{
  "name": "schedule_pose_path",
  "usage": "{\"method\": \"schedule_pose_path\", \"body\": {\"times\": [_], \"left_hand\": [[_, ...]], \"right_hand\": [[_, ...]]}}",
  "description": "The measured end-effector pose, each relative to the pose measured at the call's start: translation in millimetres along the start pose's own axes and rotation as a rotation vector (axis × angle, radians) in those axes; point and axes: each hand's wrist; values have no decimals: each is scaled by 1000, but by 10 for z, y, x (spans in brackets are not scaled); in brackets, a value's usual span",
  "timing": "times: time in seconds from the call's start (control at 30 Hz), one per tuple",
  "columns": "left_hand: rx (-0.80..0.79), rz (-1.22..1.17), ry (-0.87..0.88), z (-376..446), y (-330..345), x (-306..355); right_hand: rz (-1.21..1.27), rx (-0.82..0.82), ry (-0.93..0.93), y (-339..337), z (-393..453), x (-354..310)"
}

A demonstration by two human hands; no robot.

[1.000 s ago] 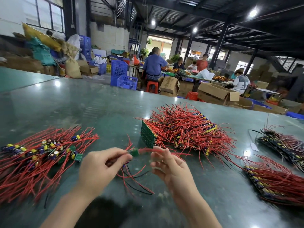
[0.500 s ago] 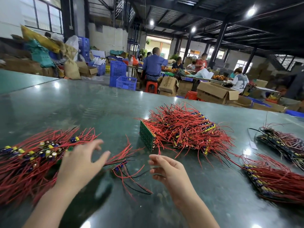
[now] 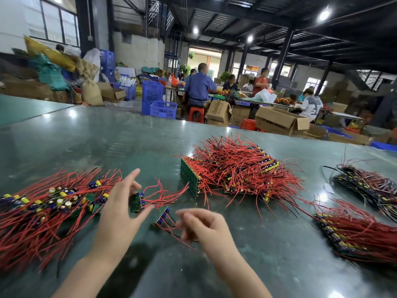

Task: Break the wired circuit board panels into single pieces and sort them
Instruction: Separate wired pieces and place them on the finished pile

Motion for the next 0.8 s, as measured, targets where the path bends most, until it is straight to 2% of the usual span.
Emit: {"method": "schedule_pose_path", "body": {"times": [0.07, 0.13, 0.27, 0.4, 0.47, 0.6, 0.7, 0.8], "left_hand": [[-11, -70, 67, -30, 50, 49], [-36, -113, 132, -64, 93, 91], [-110, -145, 282, -122, 165, 135], [-167, -158, 318, -188, 231, 129], [-176, -160, 325, -213, 261, 134], [-193, -179, 421, -225, 289, 142], [-204, -204, 480, -222, 306, 161], [-194, -214, 454, -215, 332, 164]], "right_hand": [[95, 201, -155, -51, 2, 23], [95, 292, -260, -104, 4, 31], [-208, 231, -317, -82, 5, 32], [-612, 203, -355, 17, -28, 72], [-688, 197, -334, 31, -36, 77], [-527, 242, -207, 7, -26, 37], [-453, 196, -109, -36, -23, 11], [-217, 158, -58, -32, -22, -6]]}}
Point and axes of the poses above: each hand's wrist, its own z-axis towards the middle knuckle, its own y-axis out of the palm, x = y × z, and after that the axes turned 8 degrees about -z, right-handed
